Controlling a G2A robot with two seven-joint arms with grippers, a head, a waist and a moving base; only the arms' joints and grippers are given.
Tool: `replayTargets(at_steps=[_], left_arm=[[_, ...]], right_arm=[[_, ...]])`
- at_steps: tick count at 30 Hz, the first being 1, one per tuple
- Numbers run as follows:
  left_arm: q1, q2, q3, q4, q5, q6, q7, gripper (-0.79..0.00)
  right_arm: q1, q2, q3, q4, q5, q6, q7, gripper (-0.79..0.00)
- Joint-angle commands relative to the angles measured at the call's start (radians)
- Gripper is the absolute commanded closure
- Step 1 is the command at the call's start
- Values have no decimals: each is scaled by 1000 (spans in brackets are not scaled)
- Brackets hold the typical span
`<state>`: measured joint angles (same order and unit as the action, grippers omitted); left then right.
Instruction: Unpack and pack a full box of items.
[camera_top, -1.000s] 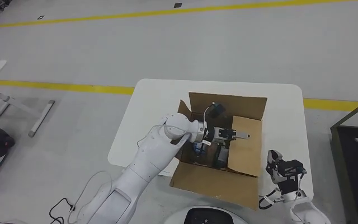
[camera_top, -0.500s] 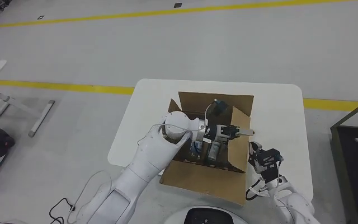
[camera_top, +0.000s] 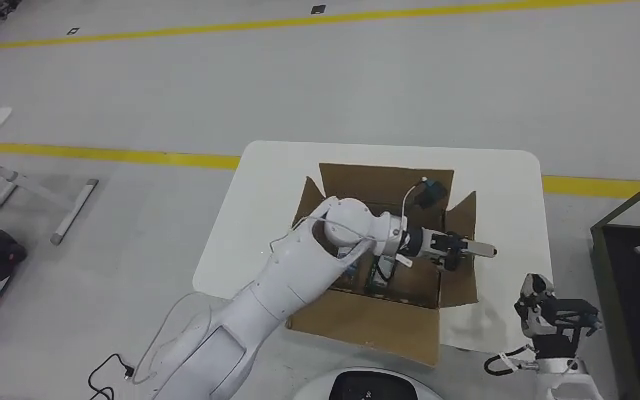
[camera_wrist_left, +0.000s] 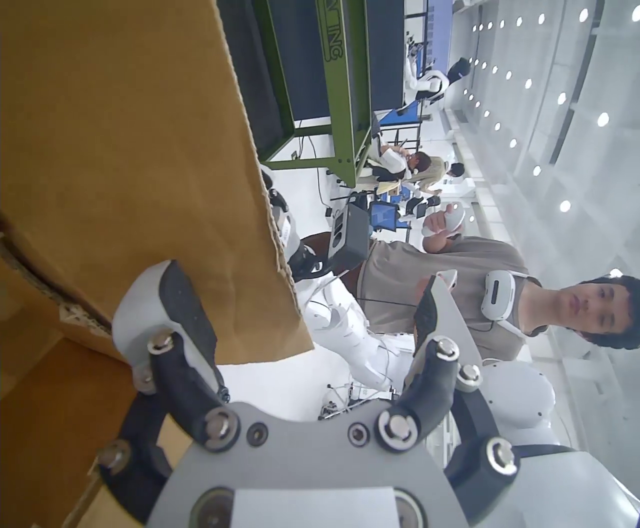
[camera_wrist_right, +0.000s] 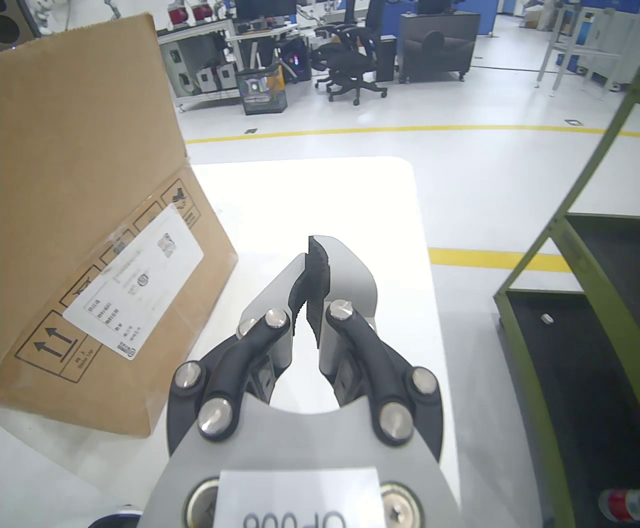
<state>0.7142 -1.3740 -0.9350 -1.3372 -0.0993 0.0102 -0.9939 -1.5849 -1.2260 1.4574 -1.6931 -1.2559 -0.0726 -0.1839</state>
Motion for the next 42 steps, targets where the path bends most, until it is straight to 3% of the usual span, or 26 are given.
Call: replayTargets(at_steps=[1,11,18,22,26,34,42], left_arm=[[-16,-9,37,15,25,-8,25,-785],[-79,-46,167,80,171,13,132,-785],[-84,-58,173,119,160,38,159,-785],[-77,-42,123,74,192,24,161,-785],[-30,-5,8,-32,200,34,113,-785],[146,77,-237,-313,318,140,-46,-785],[272,118,-339,-462,459,268,-116,-785]], right_arm=[[-33,2,30,-37,12,0,-7,0],[-115,4,94,-115,27,19,-20,0],[-137,2,118,-147,65,24,0,0],[-136,2,123,-171,94,-5,-2,0],[-129,2,124,-202,82,-27,5,0],[-113,3,124,-257,72,-62,26,0],[-86,3,116,-339,168,-154,72,-55]])
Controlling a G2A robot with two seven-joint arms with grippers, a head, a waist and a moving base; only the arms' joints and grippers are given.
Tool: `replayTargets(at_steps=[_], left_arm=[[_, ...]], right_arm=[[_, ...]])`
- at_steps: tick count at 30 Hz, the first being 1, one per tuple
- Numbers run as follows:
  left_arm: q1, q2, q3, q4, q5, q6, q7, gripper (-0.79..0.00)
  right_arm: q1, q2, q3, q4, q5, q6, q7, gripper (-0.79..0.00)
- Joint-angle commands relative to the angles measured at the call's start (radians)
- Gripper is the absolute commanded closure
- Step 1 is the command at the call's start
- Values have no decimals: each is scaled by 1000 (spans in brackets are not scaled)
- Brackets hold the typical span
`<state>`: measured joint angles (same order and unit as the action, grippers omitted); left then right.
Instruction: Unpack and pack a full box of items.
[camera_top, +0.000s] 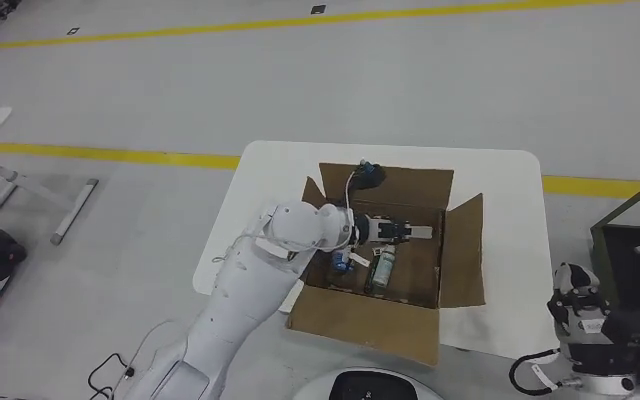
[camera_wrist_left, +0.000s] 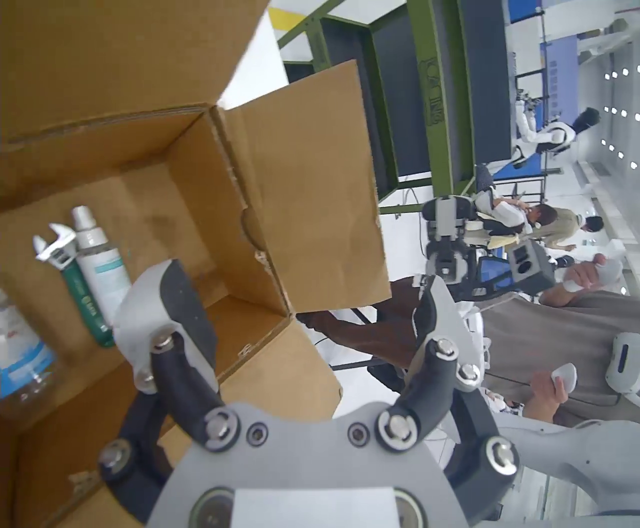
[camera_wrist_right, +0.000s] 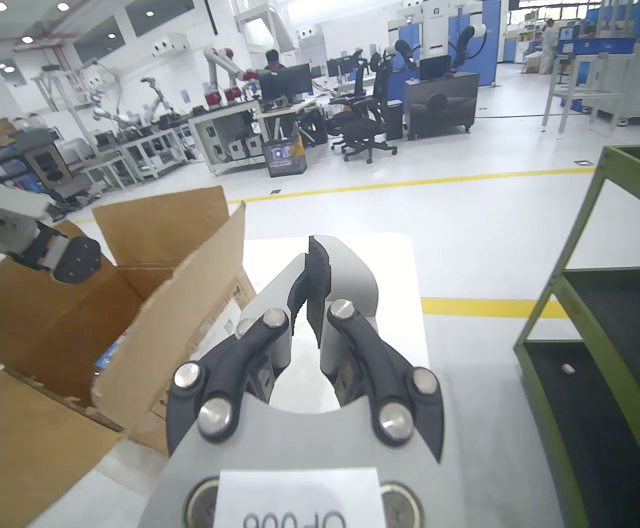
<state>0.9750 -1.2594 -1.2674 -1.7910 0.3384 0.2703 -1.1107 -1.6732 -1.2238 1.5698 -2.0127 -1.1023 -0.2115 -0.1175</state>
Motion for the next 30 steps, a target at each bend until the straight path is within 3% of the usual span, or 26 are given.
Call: replayTargets(at_steps=[1,8,18,30], left_arm=[[21,7,-12,-14,49,16,5,-785],[59,21,-47,-6,105,70,39,-785],[78,36,-115,-13,99,93,89,-785],[51,40,-37,-2,90,83,53,-785]], right_arm=[[4,1,8,-37,28,-29,18,-22],[65,8,-26,-139,-7,-108,154,0],[194,3,-204,-35,-93,-126,342,0],[174,5,-174,71,-106,-10,443,0]])
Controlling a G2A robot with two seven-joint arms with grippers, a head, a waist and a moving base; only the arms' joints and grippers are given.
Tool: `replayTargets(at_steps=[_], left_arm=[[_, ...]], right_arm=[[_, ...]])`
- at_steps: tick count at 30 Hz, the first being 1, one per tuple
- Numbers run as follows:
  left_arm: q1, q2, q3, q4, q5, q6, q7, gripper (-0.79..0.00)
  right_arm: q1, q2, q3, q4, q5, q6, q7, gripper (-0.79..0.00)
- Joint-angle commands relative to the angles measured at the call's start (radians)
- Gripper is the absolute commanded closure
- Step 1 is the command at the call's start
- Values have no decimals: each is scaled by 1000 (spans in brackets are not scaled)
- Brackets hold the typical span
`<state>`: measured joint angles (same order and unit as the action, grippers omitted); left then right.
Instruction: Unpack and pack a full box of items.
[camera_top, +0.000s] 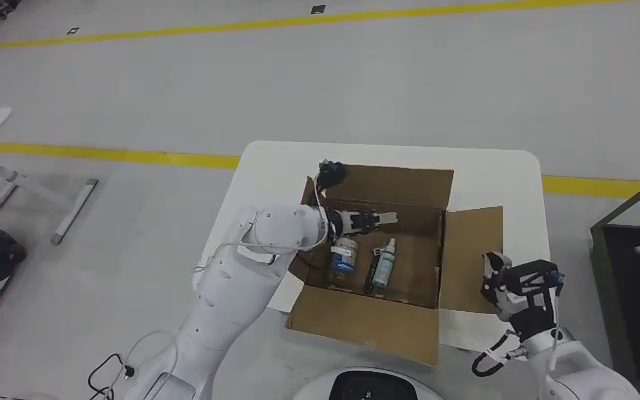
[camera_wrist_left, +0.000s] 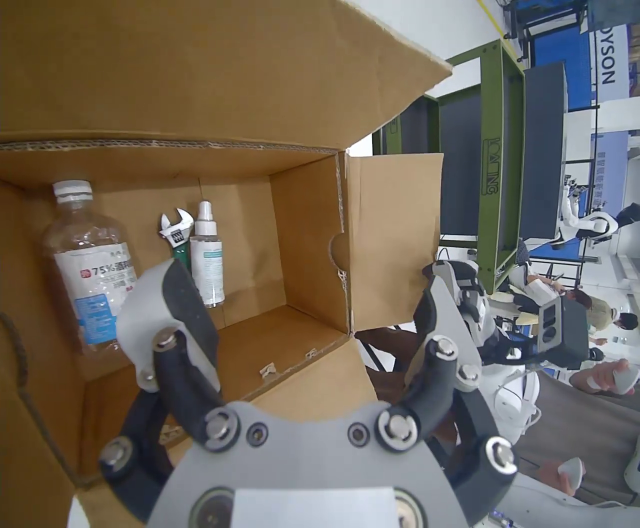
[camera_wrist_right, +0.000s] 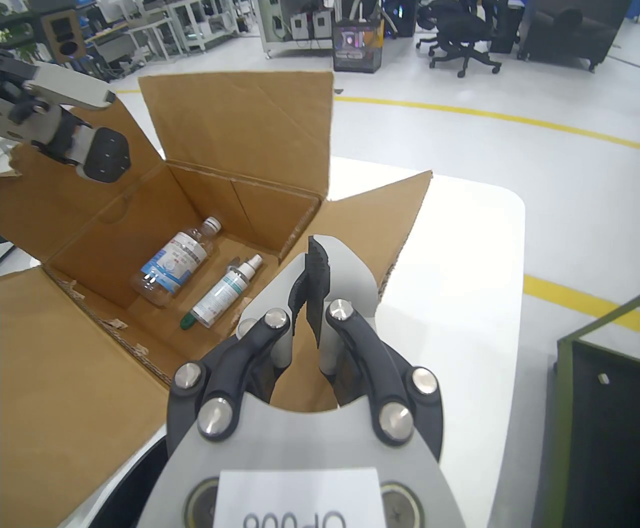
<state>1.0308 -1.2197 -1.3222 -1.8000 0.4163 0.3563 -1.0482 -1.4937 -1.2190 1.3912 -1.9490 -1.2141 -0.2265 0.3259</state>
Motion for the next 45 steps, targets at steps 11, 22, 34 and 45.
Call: replayTargets(at_steps=[11,22,34,45], left_arm=[[-134,-3,270,172,402,41,-153,-785],[-153,-8,300,193,430,54,-173,-785],[-201,-22,415,303,728,195,-186,-785],[-269,-87,536,510,812,195,-220,-785]], right_arm=[[-35,0,11,43,9,32,-50,0],[-42,2,20,41,2,10,-112,0],[-29,3,17,59,7,-4,-110,0],[-25,4,16,71,17,-10,-120,0]])
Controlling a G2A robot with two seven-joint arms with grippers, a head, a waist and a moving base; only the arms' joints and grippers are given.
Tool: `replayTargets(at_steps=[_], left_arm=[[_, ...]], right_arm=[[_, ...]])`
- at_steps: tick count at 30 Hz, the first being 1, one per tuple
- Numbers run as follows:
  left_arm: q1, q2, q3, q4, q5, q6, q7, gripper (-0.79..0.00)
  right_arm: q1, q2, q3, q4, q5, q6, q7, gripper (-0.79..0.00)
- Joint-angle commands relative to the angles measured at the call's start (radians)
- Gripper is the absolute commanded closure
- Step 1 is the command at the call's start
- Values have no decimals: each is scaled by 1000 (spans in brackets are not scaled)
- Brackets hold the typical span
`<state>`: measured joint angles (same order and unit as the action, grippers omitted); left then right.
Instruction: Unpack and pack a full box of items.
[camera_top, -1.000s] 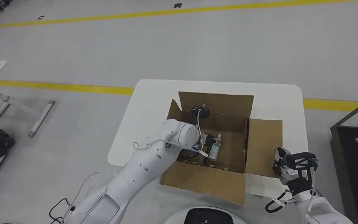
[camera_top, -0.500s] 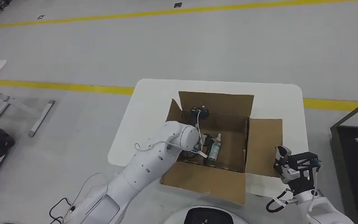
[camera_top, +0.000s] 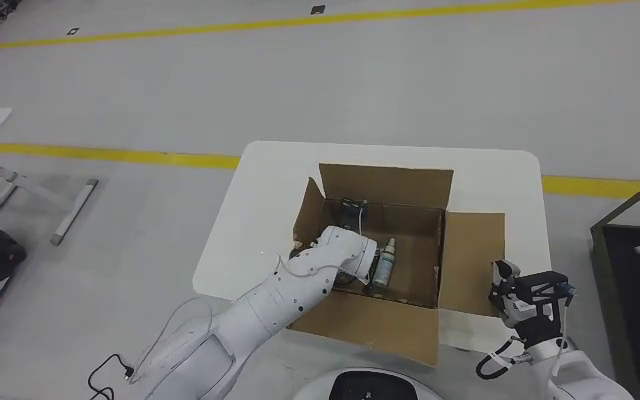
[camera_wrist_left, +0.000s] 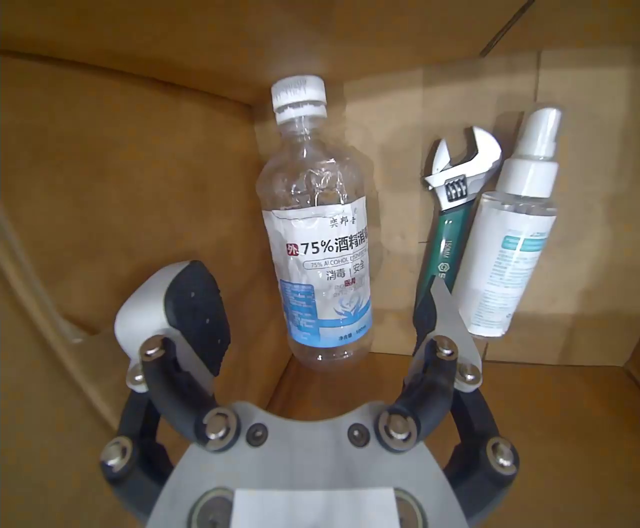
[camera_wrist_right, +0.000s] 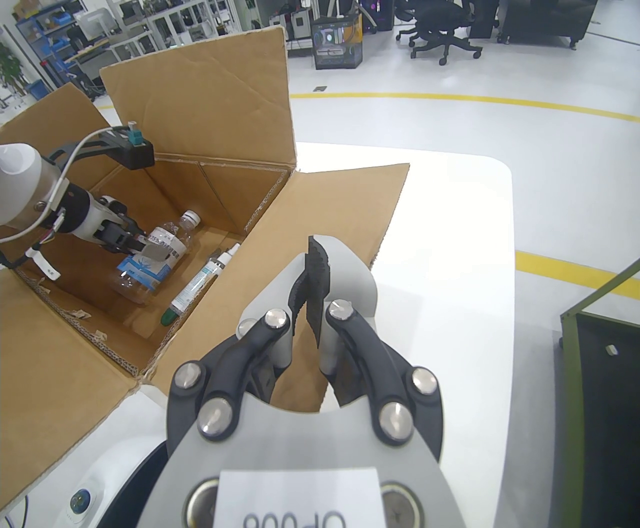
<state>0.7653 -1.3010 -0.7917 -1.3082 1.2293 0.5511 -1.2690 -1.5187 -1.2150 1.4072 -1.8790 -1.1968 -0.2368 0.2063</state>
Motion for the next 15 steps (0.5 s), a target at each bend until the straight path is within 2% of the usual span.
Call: replayTargets(at_steps=[1,6,15], left_arm=[[-8,-9,8,28,1,1,1,-785],[-28,-33,10,81,-15,7,7,-785],[-43,-59,3,149,-31,14,16,-785]], right_arm=[[1,0,-1,1,1,0,-1,0],[4,0,-4,9,3,2,-5,0],[15,-1,-10,12,4,7,-3,0]])
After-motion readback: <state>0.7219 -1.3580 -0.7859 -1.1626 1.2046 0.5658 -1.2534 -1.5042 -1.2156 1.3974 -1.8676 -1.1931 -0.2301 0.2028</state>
